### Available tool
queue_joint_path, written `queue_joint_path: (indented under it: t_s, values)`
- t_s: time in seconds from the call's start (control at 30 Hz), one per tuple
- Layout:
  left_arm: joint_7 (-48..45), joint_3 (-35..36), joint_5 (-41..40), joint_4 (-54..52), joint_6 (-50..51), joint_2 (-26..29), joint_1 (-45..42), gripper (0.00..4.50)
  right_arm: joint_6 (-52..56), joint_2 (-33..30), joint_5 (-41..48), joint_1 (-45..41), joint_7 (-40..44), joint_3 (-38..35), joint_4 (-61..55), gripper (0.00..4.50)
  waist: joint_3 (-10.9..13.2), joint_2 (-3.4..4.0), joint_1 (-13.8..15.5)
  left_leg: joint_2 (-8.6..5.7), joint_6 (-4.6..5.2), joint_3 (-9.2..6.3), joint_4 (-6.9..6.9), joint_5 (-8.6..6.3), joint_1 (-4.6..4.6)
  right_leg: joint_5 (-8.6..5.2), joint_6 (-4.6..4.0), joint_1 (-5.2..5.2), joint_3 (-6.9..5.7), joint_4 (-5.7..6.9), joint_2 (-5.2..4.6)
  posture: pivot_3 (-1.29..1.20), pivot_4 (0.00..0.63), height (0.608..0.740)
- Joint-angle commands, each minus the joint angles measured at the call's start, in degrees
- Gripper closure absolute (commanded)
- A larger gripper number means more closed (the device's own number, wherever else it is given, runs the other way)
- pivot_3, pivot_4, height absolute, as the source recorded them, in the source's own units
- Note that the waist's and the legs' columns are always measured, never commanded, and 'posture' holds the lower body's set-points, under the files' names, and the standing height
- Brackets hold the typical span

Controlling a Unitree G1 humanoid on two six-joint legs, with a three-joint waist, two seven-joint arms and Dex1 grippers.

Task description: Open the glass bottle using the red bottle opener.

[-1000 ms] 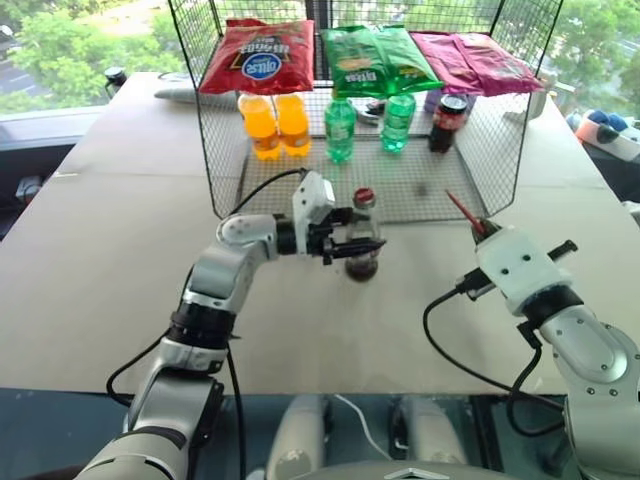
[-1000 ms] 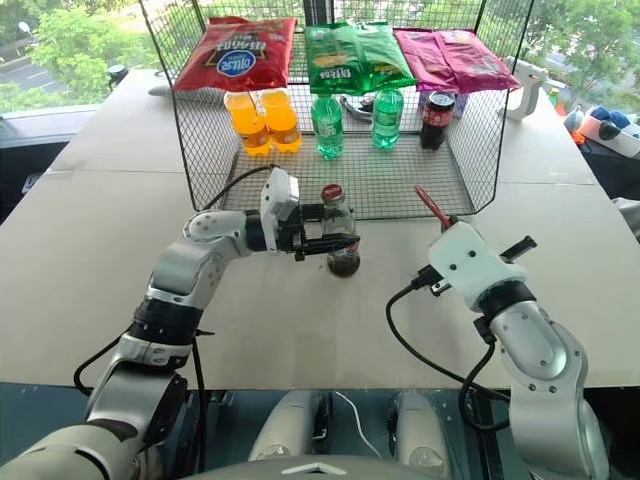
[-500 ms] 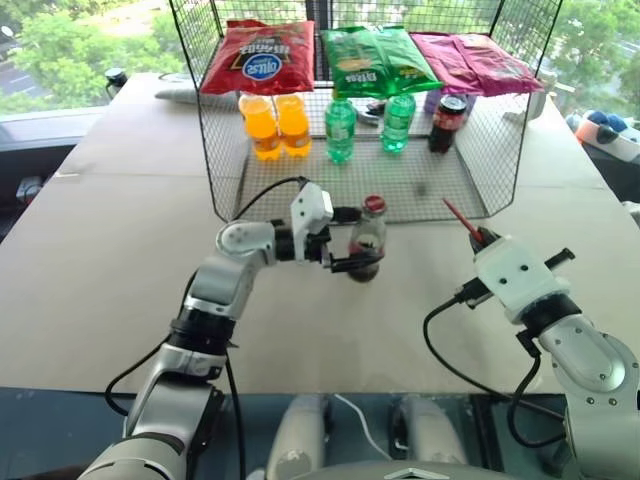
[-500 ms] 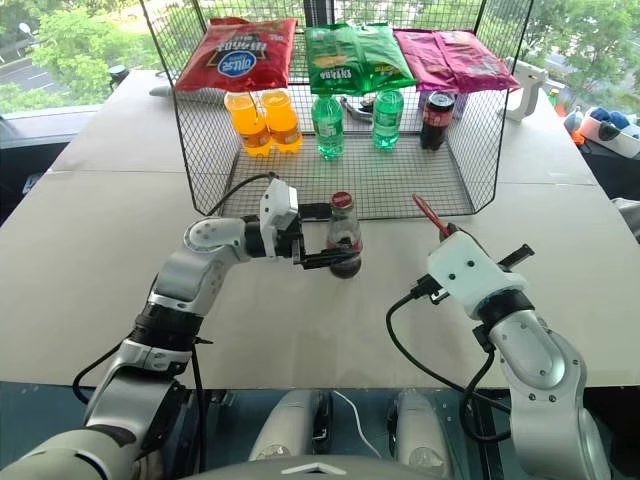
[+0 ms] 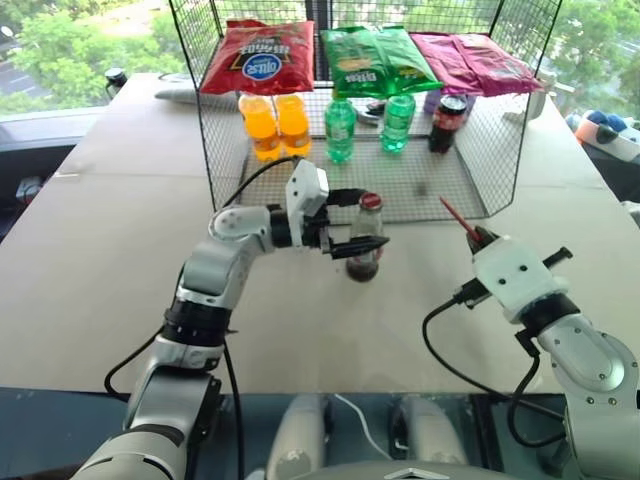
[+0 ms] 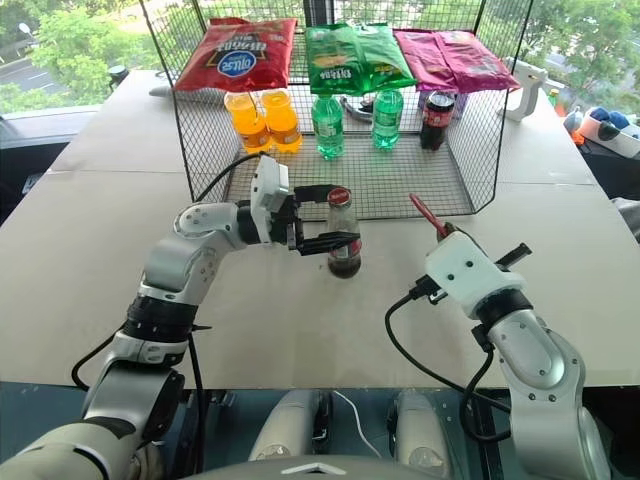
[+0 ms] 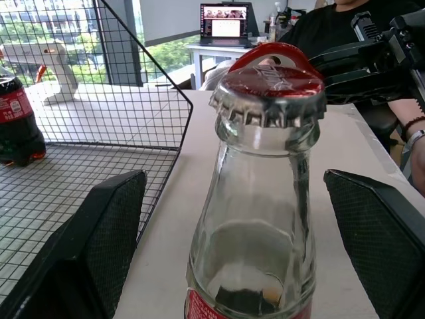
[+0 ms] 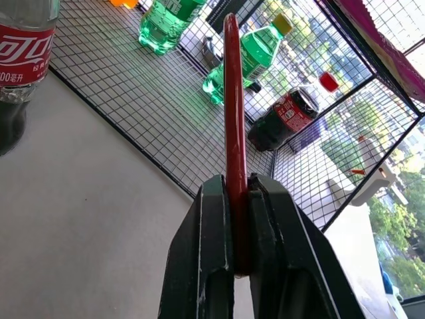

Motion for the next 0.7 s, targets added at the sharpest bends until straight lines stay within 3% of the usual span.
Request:
queue_joint_path:
  t_s: [0.03, 0.13, 0.2, 0.4, 0.7]
  values:
    - [-0.27, 1.38, -1.26, -2.56, -0.07, 0.36, -1.42, 1.17, -0.68, -0.44, 0.01, -0.63, -0.48, -1.51, -1.37, 4.5, 0.0, 0.0, 0.0, 0.0, 0.0, 0.0, 0.0, 0.0, 0.0, 0.0, 0.0, 0.0, 0.0, 0.0, 0.0, 0.0, 0.15, 0.74]
    - [-0.42, 1.22, -1.4, -2.59, -0.05, 0.47, -1.43, 2.6, -0.79, -0.64, 0.07, -1.26, -0.4, -1.54, -1.39, 4.5, 0.0, 0.0, 0.01, 0.0, 0.0, 0.0, 0.0, 0.0, 0.0, 0.0, 0.0, 0.0, 0.0, 0.0, 0.0, 0.0, 0.15, 0.74]
    - [-0.45, 1.11, -1.47, -2.7, -0.06, 0.54, -1.42, 2.96, -1.08, -0.71, 0.16, -2.1, -0.38, -1.32, -1.29, 4.5, 0.0, 0.01, 0.0, 0.0, 0.0, -0.01, 0.0, 0.0, 0.01, 0.0, 0.0, 0.01, 0.0, 0.0, 0.0, 0.0, 0.15, 0.74]
    - [-0.52, 0.97, -1.47, -2.99, 0.07, 0.62, -1.35, 2.99, -4.73, -0.9, 0.65, -5.47, -0.71, 0.22, -0.08, 4.5, 0.0, 0.0, -0.01, 0.0, 0.0, -0.01, 0.0, 0.0, 0.01, -0.01, 0.01, 0.0, 0.0, 0.0, 0.0, 0.0, 0.15, 0.74]
    - [-0.84, 0.89, -1.79, -3.3, 0.95, 0.61, -1.87, 2.99, -31.85, -5.54, -6.5, -10.57, -8.93, 6.9, 14.69, 4.5, 0.01, 0.0, 0.09, -0.03, 0.0, 0.06, -0.03, 0.0, -0.02, -0.01, 0.01, 0.01, -0.03, -0.05, 0.0, 0.0, 0.15, 0.74]
